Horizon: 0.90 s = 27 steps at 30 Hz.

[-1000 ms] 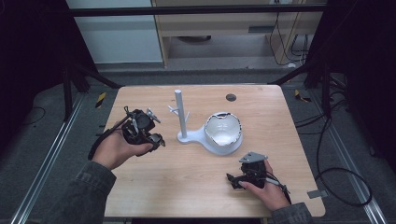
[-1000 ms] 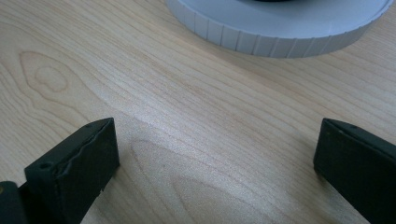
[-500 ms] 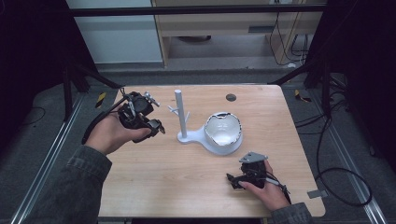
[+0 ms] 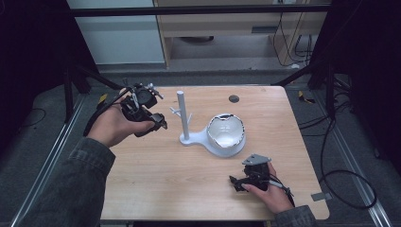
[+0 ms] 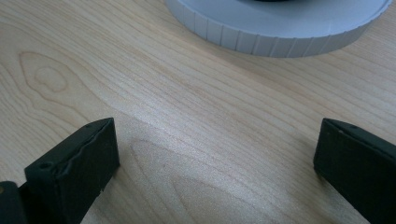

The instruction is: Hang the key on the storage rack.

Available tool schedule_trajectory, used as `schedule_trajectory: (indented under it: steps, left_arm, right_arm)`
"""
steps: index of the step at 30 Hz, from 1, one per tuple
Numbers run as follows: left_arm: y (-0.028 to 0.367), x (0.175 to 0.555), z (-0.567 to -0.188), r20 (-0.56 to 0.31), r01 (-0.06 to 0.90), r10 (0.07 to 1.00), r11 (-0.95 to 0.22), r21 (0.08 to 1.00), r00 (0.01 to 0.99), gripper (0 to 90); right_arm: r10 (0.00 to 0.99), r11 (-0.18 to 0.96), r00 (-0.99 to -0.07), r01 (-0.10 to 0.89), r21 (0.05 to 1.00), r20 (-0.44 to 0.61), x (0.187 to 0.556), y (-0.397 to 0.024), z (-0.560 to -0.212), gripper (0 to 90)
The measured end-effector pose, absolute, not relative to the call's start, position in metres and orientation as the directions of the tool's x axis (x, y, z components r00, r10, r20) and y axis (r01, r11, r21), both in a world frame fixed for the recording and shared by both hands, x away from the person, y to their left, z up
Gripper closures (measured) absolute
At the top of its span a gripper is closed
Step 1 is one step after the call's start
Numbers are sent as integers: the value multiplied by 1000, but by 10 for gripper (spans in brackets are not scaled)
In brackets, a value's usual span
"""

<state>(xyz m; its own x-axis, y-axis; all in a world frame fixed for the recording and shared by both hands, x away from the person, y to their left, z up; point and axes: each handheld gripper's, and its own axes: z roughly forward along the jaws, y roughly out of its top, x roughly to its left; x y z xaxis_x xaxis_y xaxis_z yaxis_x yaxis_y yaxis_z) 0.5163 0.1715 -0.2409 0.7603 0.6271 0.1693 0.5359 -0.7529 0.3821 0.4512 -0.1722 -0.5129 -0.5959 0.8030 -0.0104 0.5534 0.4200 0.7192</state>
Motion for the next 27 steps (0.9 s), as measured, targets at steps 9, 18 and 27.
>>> schedule_trajectory:
  steps: [9,18,27]
  left_arm:
    - [162,523,-233,177,531,626,-753,388,759,488]
    - [158,538,-227,169,546,644,-736,400,746,488]
    - [151,542,-221,173,539,645,-733,414,744,488]
  right_arm:
    - [803,420,-596,554,719,-9,451,-172,-513,4]
    - [803,420,-596,553,719,-10,451,-172,-513,4]
    - [802,420,-597,553,719,-10,451,-172,-513,5]
